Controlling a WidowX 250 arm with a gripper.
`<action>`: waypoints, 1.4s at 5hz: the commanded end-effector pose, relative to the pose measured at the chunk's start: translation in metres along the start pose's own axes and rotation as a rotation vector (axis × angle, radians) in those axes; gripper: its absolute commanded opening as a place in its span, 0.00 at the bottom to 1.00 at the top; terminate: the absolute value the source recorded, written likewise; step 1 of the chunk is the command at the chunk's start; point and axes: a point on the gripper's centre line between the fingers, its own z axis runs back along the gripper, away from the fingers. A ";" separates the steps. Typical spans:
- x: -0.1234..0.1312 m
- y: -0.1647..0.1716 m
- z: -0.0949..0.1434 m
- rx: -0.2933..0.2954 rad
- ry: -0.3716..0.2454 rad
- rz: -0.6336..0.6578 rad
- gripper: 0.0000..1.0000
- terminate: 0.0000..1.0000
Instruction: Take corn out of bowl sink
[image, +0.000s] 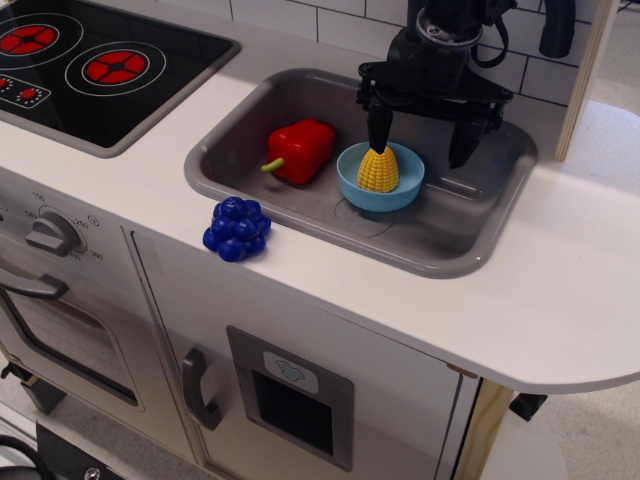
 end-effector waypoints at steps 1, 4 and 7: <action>0.000 0.000 0.000 0.000 0.000 0.000 1.00 0.00; 0.037 0.016 -0.021 -0.028 -0.045 -0.110 1.00 0.00; 0.050 0.030 -0.029 -0.070 -0.007 -0.115 1.00 0.00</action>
